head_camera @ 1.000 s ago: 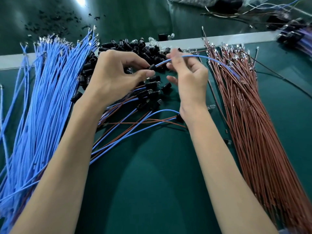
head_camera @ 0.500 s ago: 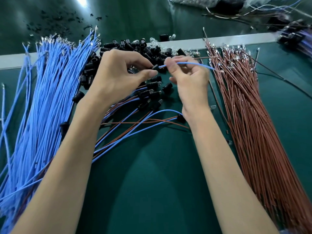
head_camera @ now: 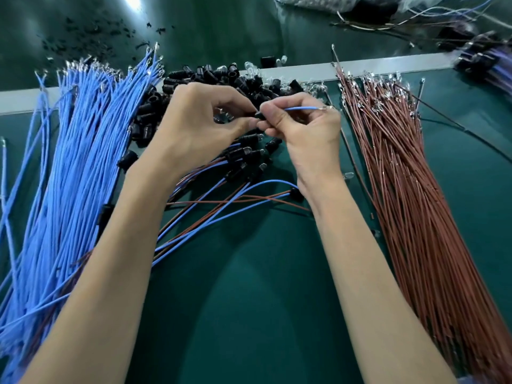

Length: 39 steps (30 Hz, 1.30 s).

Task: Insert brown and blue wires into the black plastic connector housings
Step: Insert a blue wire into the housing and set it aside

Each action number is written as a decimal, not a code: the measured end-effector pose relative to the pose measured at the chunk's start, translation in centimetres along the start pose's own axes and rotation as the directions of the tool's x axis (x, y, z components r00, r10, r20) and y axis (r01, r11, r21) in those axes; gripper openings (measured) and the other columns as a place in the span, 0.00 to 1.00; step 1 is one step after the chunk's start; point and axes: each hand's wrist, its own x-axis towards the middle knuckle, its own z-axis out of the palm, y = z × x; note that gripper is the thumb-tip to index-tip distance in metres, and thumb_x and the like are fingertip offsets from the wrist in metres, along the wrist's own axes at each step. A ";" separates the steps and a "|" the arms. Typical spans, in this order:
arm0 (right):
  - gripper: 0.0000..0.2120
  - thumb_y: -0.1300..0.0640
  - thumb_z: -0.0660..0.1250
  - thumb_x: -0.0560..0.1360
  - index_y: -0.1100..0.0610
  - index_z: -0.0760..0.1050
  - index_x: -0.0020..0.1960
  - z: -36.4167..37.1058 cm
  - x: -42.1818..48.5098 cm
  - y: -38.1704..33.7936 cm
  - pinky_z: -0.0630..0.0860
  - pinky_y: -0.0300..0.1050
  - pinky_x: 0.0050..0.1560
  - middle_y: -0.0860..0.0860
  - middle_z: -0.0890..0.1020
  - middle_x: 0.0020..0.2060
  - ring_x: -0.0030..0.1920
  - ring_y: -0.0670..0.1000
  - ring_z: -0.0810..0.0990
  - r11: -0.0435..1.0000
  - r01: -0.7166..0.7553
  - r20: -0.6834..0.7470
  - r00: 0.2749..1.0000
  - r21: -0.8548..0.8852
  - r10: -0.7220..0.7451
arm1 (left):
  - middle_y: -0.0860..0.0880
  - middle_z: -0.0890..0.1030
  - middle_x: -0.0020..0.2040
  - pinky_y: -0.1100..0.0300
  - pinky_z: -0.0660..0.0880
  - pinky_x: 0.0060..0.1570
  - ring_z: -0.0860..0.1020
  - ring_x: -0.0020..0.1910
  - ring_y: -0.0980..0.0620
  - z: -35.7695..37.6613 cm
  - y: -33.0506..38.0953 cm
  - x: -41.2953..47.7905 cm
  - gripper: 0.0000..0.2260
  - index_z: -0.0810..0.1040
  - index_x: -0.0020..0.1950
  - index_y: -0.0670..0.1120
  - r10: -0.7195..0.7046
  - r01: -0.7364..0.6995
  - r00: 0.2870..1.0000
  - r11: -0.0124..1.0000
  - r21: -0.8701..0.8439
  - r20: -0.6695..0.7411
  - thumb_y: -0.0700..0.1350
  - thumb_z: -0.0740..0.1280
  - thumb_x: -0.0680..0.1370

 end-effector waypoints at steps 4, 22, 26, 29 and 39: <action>0.06 0.65 0.72 0.72 0.57 0.78 0.42 -0.3 0.2 -0.2 0.78 0.36 0.40 0.48 0.82 0.34 0.36 0.49 0.83 0.992 -0.024 -0.023 0.999 0.122 0.027 | 0.50 0.83 0.41 0.63 0.75 0.47 0.79 0.39 0.59 -0.9 -0.6 -0.1 0.07 0.82 0.49 0.50 -0.051 0.051 0.999 0.999 -0.021 -0.015 0.43 0.74 0.73; 0.05 0.60 0.74 0.70 0.52 0.80 0.39 -0.5 0.1 0.3 0.79 0.45 0.42 0.47 0.83 0.32 0.36 0.48 0.83 0.978 0.072 0.016 0.997 -0.195 -0.070 | 0.45 0.84 0.41 0.57 0.77 0.47 0.80 0.39 0.50 -0.9 -0.7 -0.3 0.08 0.81 0.49 0.51 -0.070 0.071 0.997 0.997 -0.018 0.028 0.42 0.74 0.73; 0.09 0.62 0.72 0.71 0.50 0.79 0.38 -0.9 0.3 0.5 0.80 0.47 0.43 0.46 0.82 0.31 0.34 0.46 0.81 0.955 0.090 0.024 0.996 -0.283 -0.087 | 0.45 0.83 0.40 0.54 0.77 0.48 0.79 0.39 0.52 -1.5 -1.1 -0.3 0.07 0.81 0.48 0.51 -0.093 0.093 0.996 0.995 -0.048 -0.002 0.41 0.74 0.73; 0.10 0.64 0.72 0.71 0.50 0.79 0.37 -0.6 0.2 0.6 0.77 0.39 0.40 0.45 0.82 0.31 0.32 0.43 0.81 0.940 0.108 0.057 0.994 -0.323 -0.095 | 0.48 0.82 0.39 0.52 0.78 0.48 0.78 0.38 0.54 -0.8 -0.9 -0.3 0.06 0.82 0.48 0.49 -0.087 0.088 0.996 0.996 -0.024 0.016 0.41 0.73 0.73; 0.06 0.59 0.70 0.74 0.49 0.80 0.41 -0.2 -0.1 0.5 0.81 0.53 0.47 0.49 0.84 0.34 0.36 0.48 0.83 0.920 0.140 0.078 0.990 -0.365 -0.120 | 0.50 0.79 0.43 0.71 0.68 0.43 0.74 0.40 0.58 -0.1 -0.4 -0.1 0.08 0.82 0.54 0.45 -0.017 0.017 1.000 0.999 0.033 0.015 0.42 0.69 0.77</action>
